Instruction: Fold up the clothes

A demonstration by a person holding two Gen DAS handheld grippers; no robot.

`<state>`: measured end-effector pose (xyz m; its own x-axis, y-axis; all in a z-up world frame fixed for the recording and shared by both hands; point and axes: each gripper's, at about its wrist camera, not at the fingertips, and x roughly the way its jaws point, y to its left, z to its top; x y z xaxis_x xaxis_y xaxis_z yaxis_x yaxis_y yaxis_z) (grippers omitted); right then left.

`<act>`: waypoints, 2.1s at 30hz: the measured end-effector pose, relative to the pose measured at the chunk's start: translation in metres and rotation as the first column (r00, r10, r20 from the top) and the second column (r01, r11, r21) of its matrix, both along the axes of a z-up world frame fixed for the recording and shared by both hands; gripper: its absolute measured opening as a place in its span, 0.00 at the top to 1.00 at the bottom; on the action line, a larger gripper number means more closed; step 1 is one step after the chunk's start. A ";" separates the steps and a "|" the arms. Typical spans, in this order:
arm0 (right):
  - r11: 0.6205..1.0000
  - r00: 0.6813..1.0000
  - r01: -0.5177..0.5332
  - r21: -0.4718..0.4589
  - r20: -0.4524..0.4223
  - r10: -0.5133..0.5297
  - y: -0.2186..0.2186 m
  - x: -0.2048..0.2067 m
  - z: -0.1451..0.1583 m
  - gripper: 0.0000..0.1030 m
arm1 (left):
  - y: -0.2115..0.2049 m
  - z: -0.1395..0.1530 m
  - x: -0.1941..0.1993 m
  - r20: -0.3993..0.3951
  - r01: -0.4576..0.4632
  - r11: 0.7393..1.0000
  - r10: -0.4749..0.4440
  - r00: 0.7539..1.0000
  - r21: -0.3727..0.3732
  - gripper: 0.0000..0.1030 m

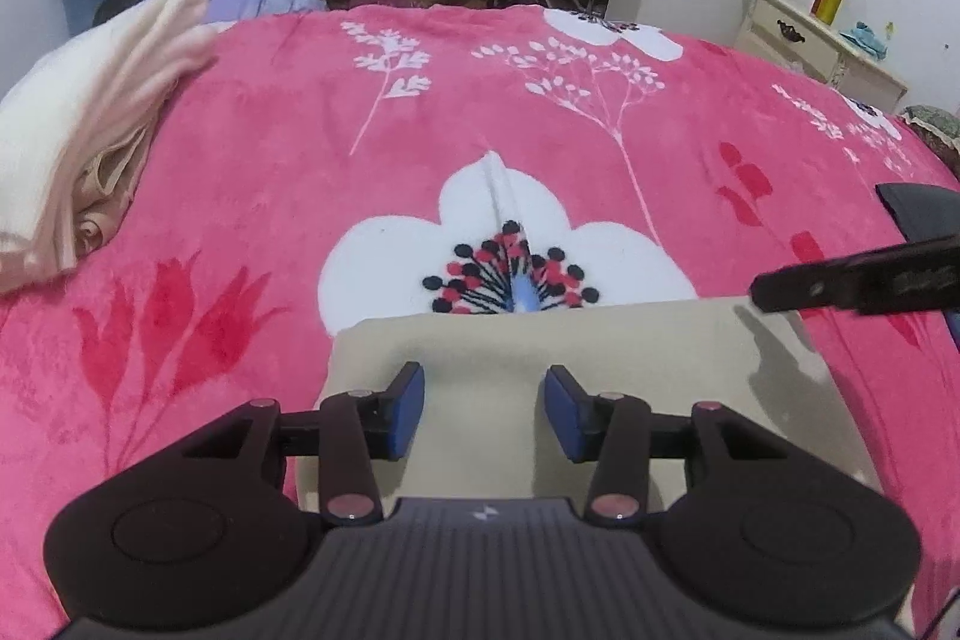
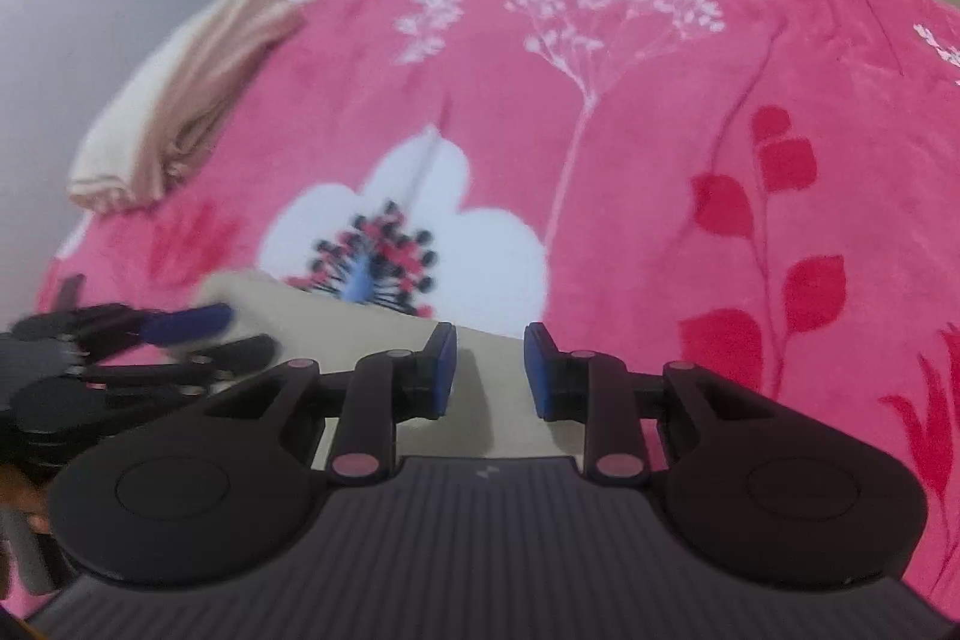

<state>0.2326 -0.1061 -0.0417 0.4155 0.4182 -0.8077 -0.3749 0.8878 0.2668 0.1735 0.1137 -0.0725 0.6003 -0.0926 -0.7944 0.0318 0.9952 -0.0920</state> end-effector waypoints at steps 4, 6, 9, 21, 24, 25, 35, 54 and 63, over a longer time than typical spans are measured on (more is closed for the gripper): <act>0.992 0.998 -0.060 -0.111 -0.016 0.058 0.011 -0.002 -0.026 0.77 | -0.003 0.000 -0.001 -0.001 -0.001 1.000 0.001 1.000 0.011 0.54; 0.996 0.999 -0.034 -0.085 -0.025 0.032 0.007 -0.003 -0.019 0.76 | -0.005 0.000 -0.002 -0.002 0.006 1.000 -0.006 1.000 0.030 0.54; 0.996 0.996 -0.079 -0.039 -0.034 0.078 0.001 -0.016 -0.001 0.75 | -0.004 0.002 -0.002 -0.017 -0.003 1.000 0.004 1.000 0.026 0.54; 0.980 0.979 -0.198 -0.005 -0.044 0.197 -0.014 -0.098 0.018 0.75 | -0.008 0.002 -0.008 -0.020 0.002 0.998 -0.001 1.000 0.055 0.52; 0.967 0.967 -0.248 -0.059 -0.070 0.243 -0.012 -0.122 0.003 0.76 | -0.009 0.002 -0.008 -0.019 0.004 0.998 -0.003 1.000 0.057 0.52; 0.967 0.969 -0.245 -0.070 -0.064 0.241 -0.012 -0.128 -0.002 0.76 | -0.010 0.001 -0.009 -0.016 0.006 0.998 -0.005 1.000 0.060 0.52; 0.956 0.959 -0.272 -0.111 -0.112 0.260 -0.013 -0.189 -0.007 0.76 | -0.018 0.021 -0.083 0.016 0.117 0.993 -0.117 0.993 0.033 0.52; 0.994 0.986 -0.091 -0.054 -0.145 0.082 -0.023 -0.229 0.009 0.59 | -0.059 0.034 -0.167 -0.101 0.080 0.997 -0.079 0.992 0.002 0.19; 0.998 0.990 -0.004 -0.060 -0.140 -0.004 -0.024 -0.218 0.005 0.47 | -0.050 0.036 -0.178 -0.096 -0.009 0.999 0.012 0.995 0.031 0.11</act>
<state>0.0142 -0.1302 -0.0362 0.2962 0.3675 -0.8816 -0.3376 0.9037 0.2632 -0.0041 0.0642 -0.0370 0.5215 -0.0611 -0.8511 0.0134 0.9979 -0.0634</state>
